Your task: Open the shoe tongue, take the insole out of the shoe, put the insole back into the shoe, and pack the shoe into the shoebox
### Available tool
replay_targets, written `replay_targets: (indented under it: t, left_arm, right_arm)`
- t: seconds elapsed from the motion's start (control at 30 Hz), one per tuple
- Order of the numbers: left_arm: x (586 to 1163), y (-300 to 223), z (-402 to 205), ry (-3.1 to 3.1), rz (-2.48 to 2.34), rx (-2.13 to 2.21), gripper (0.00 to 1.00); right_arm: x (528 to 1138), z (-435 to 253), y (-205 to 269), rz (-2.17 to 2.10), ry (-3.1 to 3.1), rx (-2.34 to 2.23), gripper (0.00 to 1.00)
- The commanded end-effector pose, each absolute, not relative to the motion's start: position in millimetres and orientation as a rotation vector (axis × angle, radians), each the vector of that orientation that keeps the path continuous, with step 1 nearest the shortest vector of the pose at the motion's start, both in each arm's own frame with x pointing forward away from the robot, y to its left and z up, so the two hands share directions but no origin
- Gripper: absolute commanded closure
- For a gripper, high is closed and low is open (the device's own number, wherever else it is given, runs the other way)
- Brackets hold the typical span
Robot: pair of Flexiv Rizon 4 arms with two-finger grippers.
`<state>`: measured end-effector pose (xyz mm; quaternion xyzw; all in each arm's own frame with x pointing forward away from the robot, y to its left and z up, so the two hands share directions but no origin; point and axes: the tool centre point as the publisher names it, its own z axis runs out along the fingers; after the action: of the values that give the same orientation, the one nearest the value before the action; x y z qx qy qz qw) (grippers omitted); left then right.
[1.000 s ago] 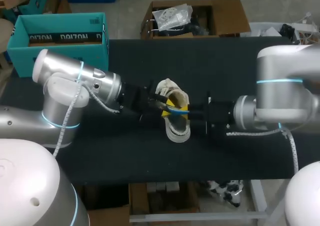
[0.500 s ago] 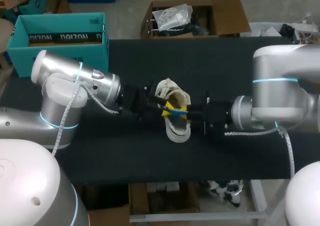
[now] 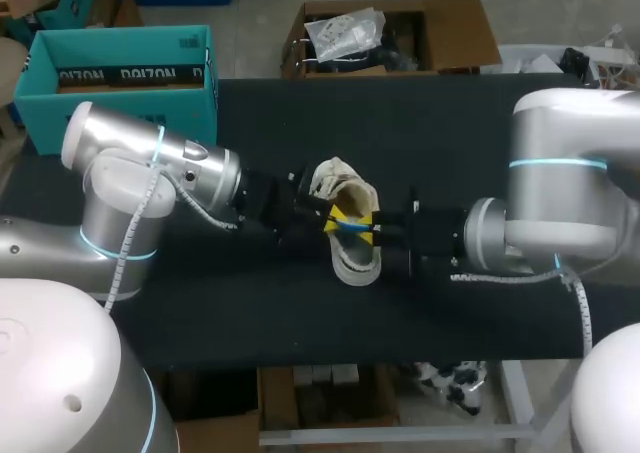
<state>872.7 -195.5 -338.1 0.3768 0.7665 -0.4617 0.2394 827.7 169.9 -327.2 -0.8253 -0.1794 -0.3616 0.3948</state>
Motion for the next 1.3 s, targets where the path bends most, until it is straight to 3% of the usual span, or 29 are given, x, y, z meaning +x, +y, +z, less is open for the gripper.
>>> replay_targets:
  t: [0.03, 0.23, 0.3, 0.37, 0.53, 0.57, 0.63, 0.7, 0.73, 1.3]
  left_arm:
    - [873.3, -196.7, -341.8, 2.094, -1.263, 1.026, 1.00]
    - [877.5, -195.6, -345.2, 2.110, -1.259, 1.010, 1.00]
    - [878.9, -195.2, -346.2, 2.116, -1.261, 1.002, 0.86]
    - [880.0, -194.9, -346.9, 2.120, -1.265, 0.997, 0.65]
    - [880.5, -194.3, -346.5, 2.123, -1.272, 0.992, 0.60]
    - [880.6, -193.8, -345.9, 2.123, -1.277, 0.990, 0.55]
    - [880.2, -191.5, -343.9, 2.124, -1.280, 0.988, 0.33]
    - [880.0, -187.2, -340.6, 2.131, -1.290, 0.976, 0.17]
    - [880.1, -184.3, -338.4, 2.133, -1.291, 0.972, 0.00]
    - [880.3, -146.9, -295.6, 2.187, -1.302, 0.858, 0.00]
  right_arm:
    - [827.1, -327.2, 174.9, -0.923, -0.453, -2.096, 0.97]
    - [835.8, -336.7, 176.5, -0.902, -0.455, -2.085, 1.00]
    - [838.6, -339.3, 176.1, -0.897, -0.455, -2.085, 1.00]
    - [842.2, -342.0, 175.7, -0.891, -0.455, -2.087, 1.00]
    - [847.3, -346.3, 173.5, -0.879, -0.448, -2.102, 1.00]
    - [848.1, -347.3, 172.9, -0.874, -0.444, -2.116, 1.00]
    - [849.4, -348.9, 172.5, -0.865, -0.448, -2.133, 1.00]
    - [849.8, -350.3, 173.0, -0.855, -0.455, -2.163, 1.00]
    - [849.5, -351.3, 173.2, -0.850, -0.461, -2.177, 1.00]
    - [824.0, -364.1, 173.1, -0.694, -0.526, -2.452, 1.00]
